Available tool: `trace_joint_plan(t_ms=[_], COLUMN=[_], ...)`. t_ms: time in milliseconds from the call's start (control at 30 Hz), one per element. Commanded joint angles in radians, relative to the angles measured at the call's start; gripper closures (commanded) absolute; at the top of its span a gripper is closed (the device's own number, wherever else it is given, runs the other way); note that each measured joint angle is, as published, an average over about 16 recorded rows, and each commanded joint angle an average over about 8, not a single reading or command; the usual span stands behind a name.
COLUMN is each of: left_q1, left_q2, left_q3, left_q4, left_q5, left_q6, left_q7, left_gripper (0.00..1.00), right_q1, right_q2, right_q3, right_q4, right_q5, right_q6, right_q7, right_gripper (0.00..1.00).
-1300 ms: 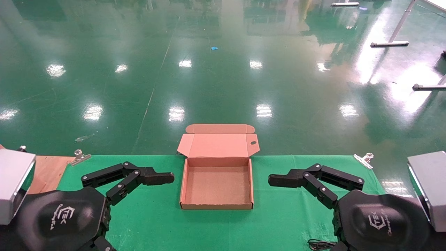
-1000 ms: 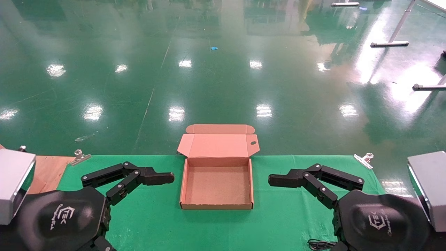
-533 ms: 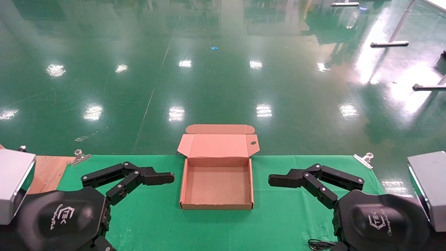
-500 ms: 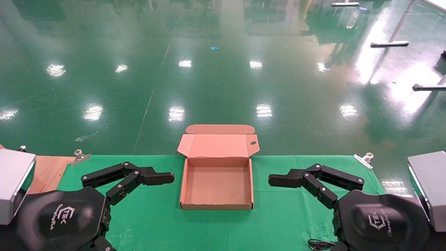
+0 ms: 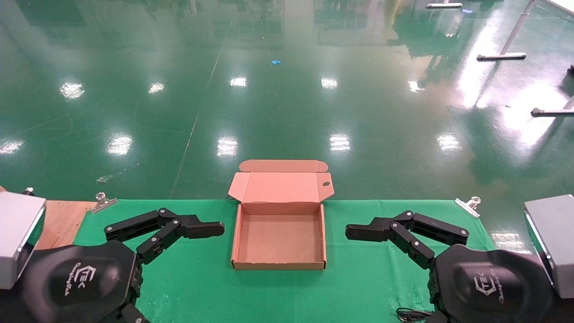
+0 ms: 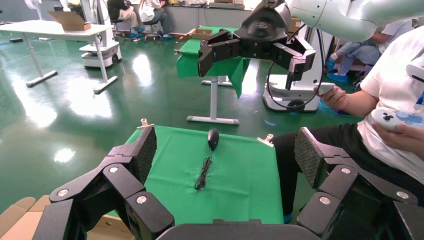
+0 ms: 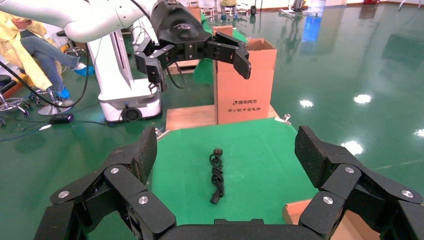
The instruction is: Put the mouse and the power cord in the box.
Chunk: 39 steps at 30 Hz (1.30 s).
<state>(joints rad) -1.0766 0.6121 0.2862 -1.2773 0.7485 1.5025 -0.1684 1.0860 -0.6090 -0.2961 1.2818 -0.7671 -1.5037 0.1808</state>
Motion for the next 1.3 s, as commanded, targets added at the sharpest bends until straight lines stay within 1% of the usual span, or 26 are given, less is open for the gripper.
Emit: trace_joint_plan(t_ms=[33, 133, 200, 333, 467, 600, 767, 900, 1000, 1100, 1200, 1300], left_q1=[0.0, -0.003, -0.006, -0.014, -0.039, -0.093, -0.184, -0.268, -0.328, -0.373, -0.405, -0.424], left_q2=[0.001, 0.0, -0.001, 0.002, 0.018, 0.053, 0.114, 0.174, 0.224, 0.275, 0.322, 0.363], left_q3=[-0.002, 0.01, 0.024, 0.056, 0.102, 0.167, 0.257, 0.341, 0.396, 0.437, 0.469, 0.489], left_q4=[-0.001, 0.008, 0.019, 0.058, 0.121, 0.2, 0.326, 0.433, 0.517, 0.601, 0.681, 0.756], left_q5=[-0.004, 0.032, 0.068, 0.143, 0.243, 0.372, 0.549, 0.725, 0.841, 0.929, 0.994, 1.033], left_q6=[0.001, 0.011, 0.019, 0.032, 0.045, 0.055, 0.052, 0.035, 0.012, -0.022, -0.059, -0.091], left_q7=[0.004, 0.026, 0.042, 0.072, 0.113, 0.155, 0.222, 0.28, 0.317, 0.352, 0.389, 0.428], left_gripper=[0.0, 0.0, 0.0, 0.0, 0.0, 0.0, 0.0, 0.0, 0.0, 0.0, 0.0, 0.0], right_q1=[-0.002, 0.019, 0.042, 0.098, 0.161, 0.233, 0.313, 0.355, 0.375, 0.389, 0.398, 0.405], right_q2=[0.0, 0.007, 0.012, 0.013, -0.007, -0.048, -0.127, -0.196, -0.246, -0.294, -0.339, -0.381], right_q3=[0.0, -0.024, -0.048, -0.109, -0.177, -0.249, -0.347, -0.414, -0.449, -0.473, -0.49, -0.501], right_q4=[0.0, 0.0, 0.002, 0.013, 0.009, -0.023, -0.093, -0.18, -0.264, -0.359, -0.458, -0.558], right_q5=[0.003, -0.06, -0.127, -0.295, -0.486, -0.687, -0.927, -1.078, -1.154, -1.203, -1.235, -1.255], right_q6=[-0.001, -0.015, -0.024, -0.033, -0.028, -0.021, -0.013, 0.009, 0.039, 0.079, 0.121, 0.164], right_q7=[0.0, -0.009, -0.017, -0.035, -0.056, -0.082, -0.117, -0.151, -0.186, -0.23, -0.277, -0.322], right_gripper=[0.0, 0.0, 0.0, 0.0, 0.0, 0.0, 0.0, 0.0, 0.0, 0.0, 0.0, 0.0])
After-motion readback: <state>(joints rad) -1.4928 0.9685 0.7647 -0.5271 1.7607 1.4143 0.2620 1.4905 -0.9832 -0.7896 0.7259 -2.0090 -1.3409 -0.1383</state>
